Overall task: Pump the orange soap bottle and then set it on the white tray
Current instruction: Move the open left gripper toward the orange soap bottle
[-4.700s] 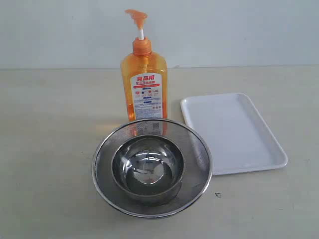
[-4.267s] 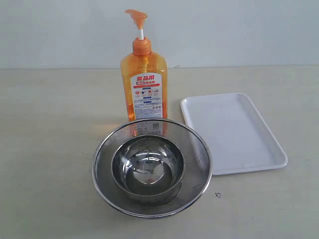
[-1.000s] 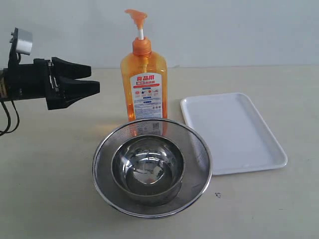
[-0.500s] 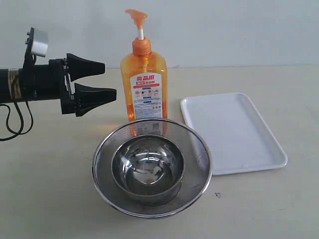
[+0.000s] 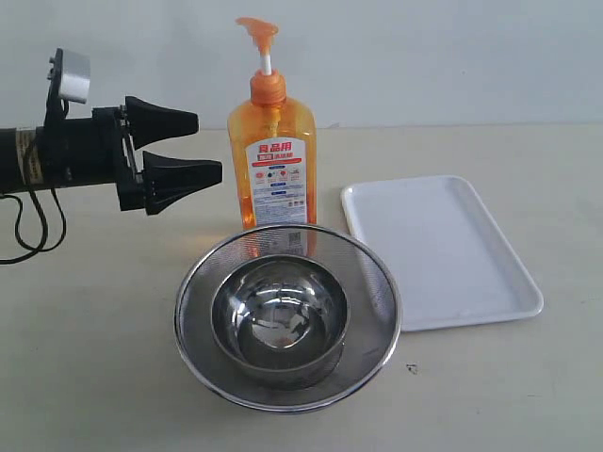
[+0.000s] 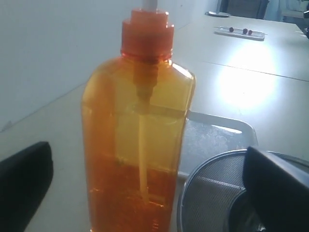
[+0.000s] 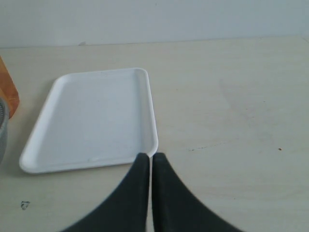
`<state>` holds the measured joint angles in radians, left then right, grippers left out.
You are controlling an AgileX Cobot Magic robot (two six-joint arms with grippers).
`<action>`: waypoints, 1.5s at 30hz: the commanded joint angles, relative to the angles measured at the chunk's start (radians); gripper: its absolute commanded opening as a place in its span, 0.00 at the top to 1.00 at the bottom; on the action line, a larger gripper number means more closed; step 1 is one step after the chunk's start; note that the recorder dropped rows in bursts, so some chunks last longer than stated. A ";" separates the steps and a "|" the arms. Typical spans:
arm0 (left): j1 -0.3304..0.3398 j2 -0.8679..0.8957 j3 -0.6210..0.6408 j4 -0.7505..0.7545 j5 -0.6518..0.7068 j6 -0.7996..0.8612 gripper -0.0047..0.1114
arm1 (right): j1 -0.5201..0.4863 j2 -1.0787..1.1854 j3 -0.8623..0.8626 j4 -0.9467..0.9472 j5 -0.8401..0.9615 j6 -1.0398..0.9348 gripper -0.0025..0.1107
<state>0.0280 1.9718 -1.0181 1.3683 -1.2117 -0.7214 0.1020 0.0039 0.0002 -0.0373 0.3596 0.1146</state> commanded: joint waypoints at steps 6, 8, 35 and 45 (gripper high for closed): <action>-0.006 0.010 -0.004 -0.099 -0.009 0.098 0.01 | -0.002 -0.004 0.000 0.000 -0.011 -0.002 0.98; -0.009 0.014 -0.004 -0.103 -0.009 0.104 0.01 | -0.002 -0.004 0.000 0.000 -0.011 -0.002 0.98; -0.144 0.101 -0.033 -0.293 -0.009 0.270 0.01 | -0.002 -0.004 0.000 0.000 -0.011 -0.002 0.98; -0.165 0.158 -0.065 -0.341 -0.009 0.270 0.01 | -0.002 -0.004 0.000 0.000 -0.011 -0.002 0.98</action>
<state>-0.1283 2.1063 -1.0693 1.0428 -1.2117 -0.4550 0.1020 0.0039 0.0002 -0.0373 0.3596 0.1146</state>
